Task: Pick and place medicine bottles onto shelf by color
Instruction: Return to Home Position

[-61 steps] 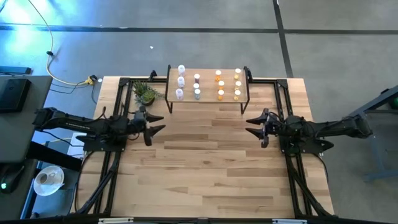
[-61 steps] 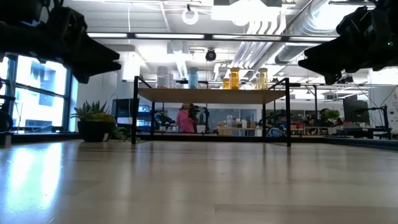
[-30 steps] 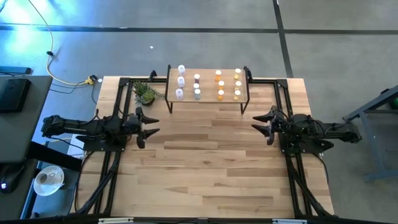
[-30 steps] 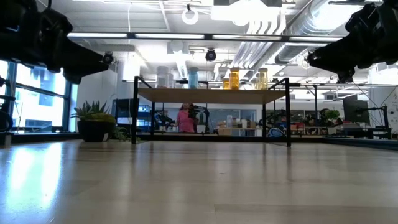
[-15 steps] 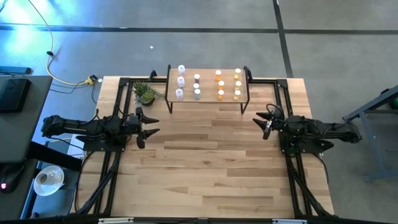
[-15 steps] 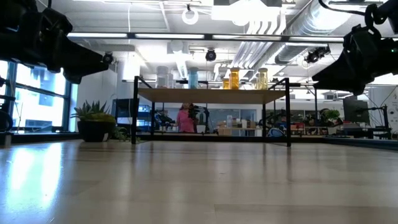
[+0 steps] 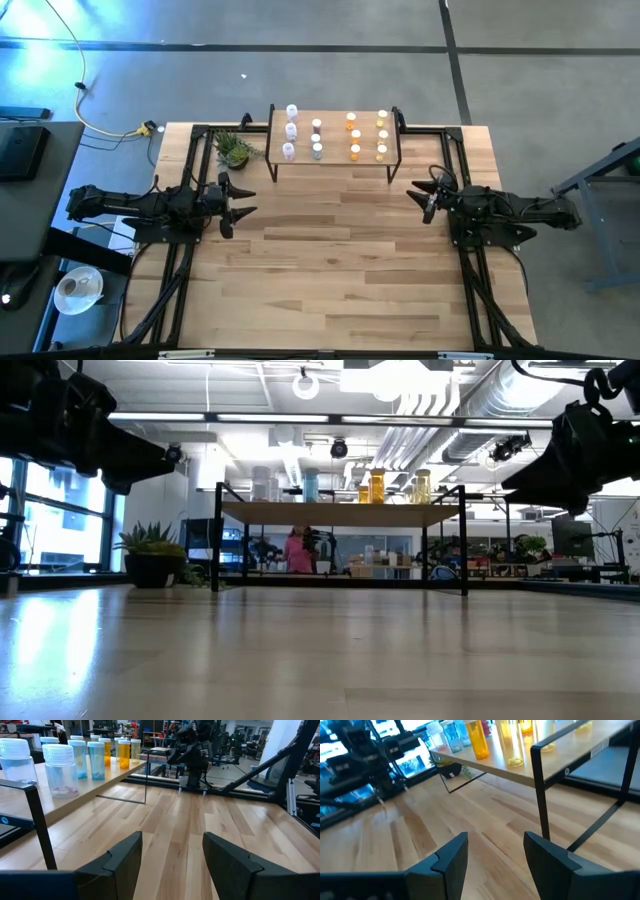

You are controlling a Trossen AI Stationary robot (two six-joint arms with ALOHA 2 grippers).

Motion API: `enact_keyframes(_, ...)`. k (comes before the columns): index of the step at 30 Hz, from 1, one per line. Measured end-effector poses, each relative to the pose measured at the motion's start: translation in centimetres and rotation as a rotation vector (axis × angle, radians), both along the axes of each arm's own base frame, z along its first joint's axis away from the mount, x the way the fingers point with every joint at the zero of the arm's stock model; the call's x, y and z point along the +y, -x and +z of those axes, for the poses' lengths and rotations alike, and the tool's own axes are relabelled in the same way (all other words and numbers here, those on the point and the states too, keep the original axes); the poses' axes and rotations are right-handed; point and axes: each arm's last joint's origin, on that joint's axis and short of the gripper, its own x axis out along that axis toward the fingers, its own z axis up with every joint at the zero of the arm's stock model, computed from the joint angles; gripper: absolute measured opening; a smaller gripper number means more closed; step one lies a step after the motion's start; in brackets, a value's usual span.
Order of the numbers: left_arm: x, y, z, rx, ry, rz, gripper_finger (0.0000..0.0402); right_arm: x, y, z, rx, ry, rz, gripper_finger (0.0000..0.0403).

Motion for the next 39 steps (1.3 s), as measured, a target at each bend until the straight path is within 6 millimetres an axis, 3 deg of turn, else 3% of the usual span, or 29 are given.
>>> enact_keyframes(6,0.00,0.00,0.01,0.000,0.000,0.000,0.0200,0.01,0.00,0.00,-0.037,-0.072,-0.016,0.0184)
enact_keyframes(39,0.00,0.00,0.03,-0.001,0.000,0.000,0.0200,0.02,-0.01,0.00,-0.033,-0.067,-0.011,0.0184)
